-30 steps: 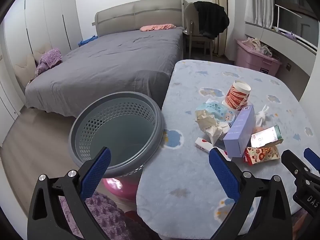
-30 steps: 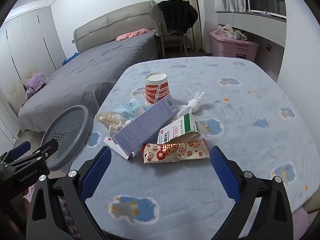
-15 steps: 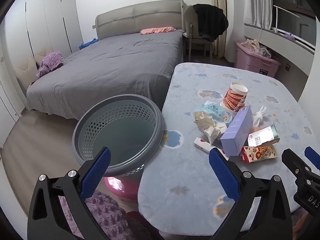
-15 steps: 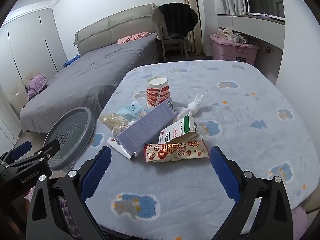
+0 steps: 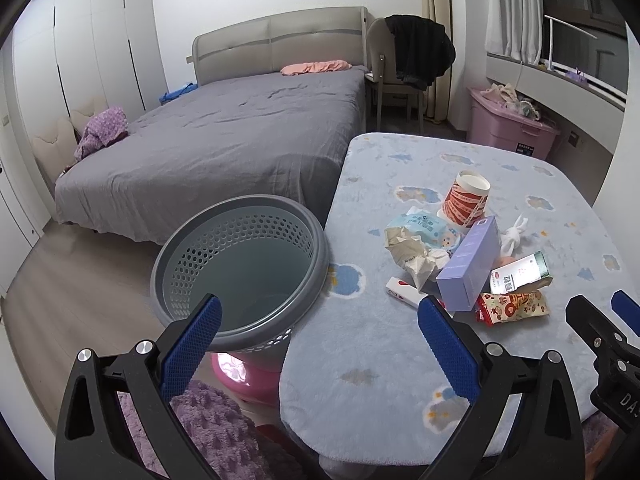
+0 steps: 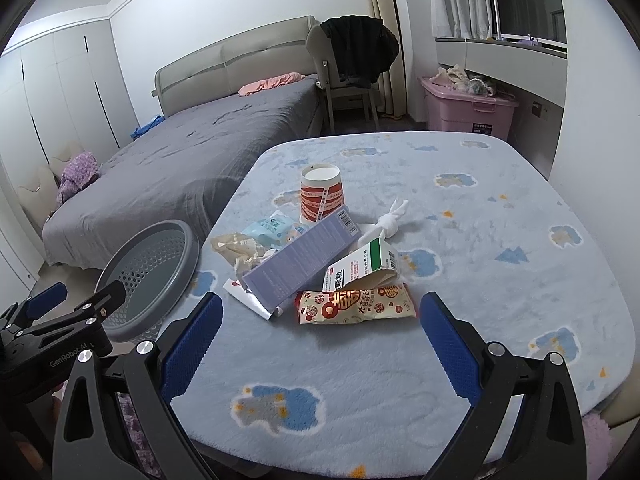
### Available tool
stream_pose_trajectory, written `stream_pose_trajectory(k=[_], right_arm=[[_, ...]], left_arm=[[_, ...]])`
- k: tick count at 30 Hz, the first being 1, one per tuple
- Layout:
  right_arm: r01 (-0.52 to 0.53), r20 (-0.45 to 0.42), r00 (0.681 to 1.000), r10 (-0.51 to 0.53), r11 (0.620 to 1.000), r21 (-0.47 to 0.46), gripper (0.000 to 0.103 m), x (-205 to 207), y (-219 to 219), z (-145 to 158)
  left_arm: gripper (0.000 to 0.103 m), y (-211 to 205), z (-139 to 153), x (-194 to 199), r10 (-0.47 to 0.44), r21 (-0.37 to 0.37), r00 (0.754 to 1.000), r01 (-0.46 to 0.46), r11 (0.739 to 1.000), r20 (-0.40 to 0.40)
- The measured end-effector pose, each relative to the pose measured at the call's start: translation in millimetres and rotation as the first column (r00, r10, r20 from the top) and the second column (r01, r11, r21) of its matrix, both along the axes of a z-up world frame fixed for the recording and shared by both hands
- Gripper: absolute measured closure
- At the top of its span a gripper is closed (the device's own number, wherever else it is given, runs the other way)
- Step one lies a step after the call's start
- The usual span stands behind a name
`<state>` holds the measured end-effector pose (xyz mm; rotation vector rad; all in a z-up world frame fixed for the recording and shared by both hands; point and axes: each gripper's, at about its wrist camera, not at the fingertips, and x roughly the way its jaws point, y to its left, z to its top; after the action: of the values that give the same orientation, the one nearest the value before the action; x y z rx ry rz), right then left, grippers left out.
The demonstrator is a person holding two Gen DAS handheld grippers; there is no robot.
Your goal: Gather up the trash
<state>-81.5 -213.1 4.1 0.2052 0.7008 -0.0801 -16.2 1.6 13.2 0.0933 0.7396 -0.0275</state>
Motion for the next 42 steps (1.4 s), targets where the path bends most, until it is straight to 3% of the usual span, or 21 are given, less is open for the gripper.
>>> stream_pose_trajectory(k=[42], right_arm=[[0.003,0.006,1.000,-0.003,1.000,0.002,0.009,-6,0,3]], left_arm=[[0.006,-2,4,-11,-0.006,0.005,1.000,0.006,1.000,0.021]])
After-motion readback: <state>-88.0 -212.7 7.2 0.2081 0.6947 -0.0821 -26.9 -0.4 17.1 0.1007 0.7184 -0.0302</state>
